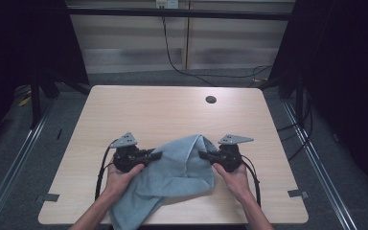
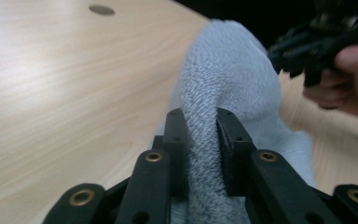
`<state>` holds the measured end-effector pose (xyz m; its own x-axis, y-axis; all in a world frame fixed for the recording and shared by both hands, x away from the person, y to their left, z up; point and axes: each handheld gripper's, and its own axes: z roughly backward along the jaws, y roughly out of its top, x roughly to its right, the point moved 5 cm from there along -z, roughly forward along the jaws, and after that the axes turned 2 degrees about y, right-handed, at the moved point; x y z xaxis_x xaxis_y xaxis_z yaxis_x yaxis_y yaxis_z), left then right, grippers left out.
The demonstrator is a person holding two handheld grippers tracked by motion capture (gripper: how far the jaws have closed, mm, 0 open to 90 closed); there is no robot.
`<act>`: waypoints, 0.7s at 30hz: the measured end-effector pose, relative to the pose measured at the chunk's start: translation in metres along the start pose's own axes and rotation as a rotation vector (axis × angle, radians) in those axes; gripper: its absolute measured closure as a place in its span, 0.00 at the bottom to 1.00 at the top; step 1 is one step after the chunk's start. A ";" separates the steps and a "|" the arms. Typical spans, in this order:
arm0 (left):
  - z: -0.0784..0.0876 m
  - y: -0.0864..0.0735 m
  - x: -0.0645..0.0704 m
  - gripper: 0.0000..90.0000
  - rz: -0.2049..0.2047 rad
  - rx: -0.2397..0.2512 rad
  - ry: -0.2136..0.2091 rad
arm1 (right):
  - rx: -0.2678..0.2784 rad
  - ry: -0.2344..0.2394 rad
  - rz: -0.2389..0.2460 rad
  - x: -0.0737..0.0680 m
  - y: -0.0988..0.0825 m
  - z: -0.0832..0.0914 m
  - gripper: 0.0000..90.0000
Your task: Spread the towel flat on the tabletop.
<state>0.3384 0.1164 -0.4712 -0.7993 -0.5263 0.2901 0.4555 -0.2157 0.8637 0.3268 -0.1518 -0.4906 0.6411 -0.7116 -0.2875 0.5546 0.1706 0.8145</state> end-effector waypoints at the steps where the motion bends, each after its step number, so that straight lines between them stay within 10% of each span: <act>1: 0.004 0.003 -0.002 0.90 -0.007 0.007 0.010 | 0.009 -0.002 -0.001 0.001 0.001 0.002 0.98; 13: 0.042 0.043 -0.031 0.91 0.016 0.136 0.092 | 0.132 -0.100 -0.013 0.020 0.039 0.038 0.98; 21: 0.076 0.110 -0.046 0.91 -0.019 0.239 0.194 | 0.306 -0.187 -0.010 0.038 0.121 0.072 0.98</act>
<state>0.3956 0.1799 -0.3585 -0.7064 -0.6764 0.2085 0.3179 -0.0399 0.9473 0.3801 -0.2074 -0.3666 0.5125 -0.8294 -0.2224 0.3578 -0.0293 0.9333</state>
